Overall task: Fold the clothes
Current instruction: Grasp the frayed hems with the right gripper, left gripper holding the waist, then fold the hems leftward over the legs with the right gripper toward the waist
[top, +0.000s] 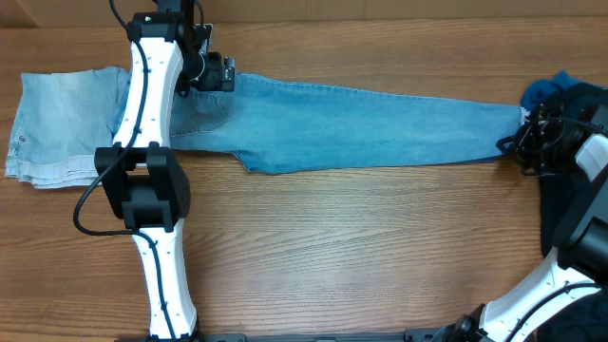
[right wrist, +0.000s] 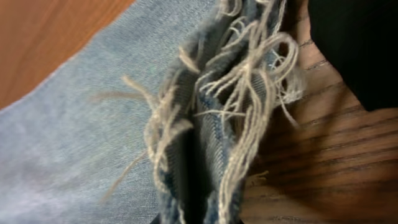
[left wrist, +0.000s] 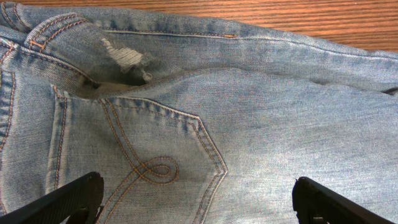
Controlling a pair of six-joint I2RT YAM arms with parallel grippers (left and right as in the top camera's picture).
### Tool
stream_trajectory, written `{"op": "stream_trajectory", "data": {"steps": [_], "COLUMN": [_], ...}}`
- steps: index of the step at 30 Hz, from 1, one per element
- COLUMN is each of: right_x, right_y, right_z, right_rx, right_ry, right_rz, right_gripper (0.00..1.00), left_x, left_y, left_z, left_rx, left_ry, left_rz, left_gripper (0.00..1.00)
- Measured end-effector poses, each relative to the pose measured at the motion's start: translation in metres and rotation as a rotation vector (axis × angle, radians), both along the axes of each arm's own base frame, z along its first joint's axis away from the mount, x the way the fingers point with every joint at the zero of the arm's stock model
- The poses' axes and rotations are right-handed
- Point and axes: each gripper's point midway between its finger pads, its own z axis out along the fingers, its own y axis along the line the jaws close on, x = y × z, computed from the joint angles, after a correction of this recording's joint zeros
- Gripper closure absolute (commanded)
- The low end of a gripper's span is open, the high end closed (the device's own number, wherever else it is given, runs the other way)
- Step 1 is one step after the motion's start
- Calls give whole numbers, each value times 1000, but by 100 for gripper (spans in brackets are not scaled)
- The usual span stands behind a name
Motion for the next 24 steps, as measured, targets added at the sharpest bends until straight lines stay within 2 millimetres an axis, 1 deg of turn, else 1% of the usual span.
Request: {"op": "stream_trajectory", "data": {"steps": [3,4,6,7,10,12,17,19,22,24], "right_x": [-1,0,6,9,12,16,14,14,19,24], "right_y": [0,0,-3,-6,-20,-30,-50,-55,-60,-63], "right_z": [0,2,13,20,36,46,58,64,84,101], "right_rx": [-46,-56,-77,-92,-165,-220,-336,-357,-379,-395], "right_ry": [49,63,70,69,88,84,120,131,120,105], "right_rz": [7,9,16,18,24,32,36,34,31,30], "right_gripper": [96,96,96,96,96,96,96,96,96,96], "left_x": [0,0,0,1,11,16,16,14,12,13], "left_y": [0,0,1,1,-1,-9,-24,-28,-29,-28], "left_z": [0,0,0,0,3,6,9,10,10,11], "left_rx": [0,0,3,9,-9,-68,-168,-189,-195,-192], "left_ry": [0,0,-2,-2,-44,-64,-54,-47,-40,-42], "left_rz": [0,0,1,2,11,37,56,53,52,53], "left_gripper": [0,0,0,0,0,0,0,0,0,0]}}
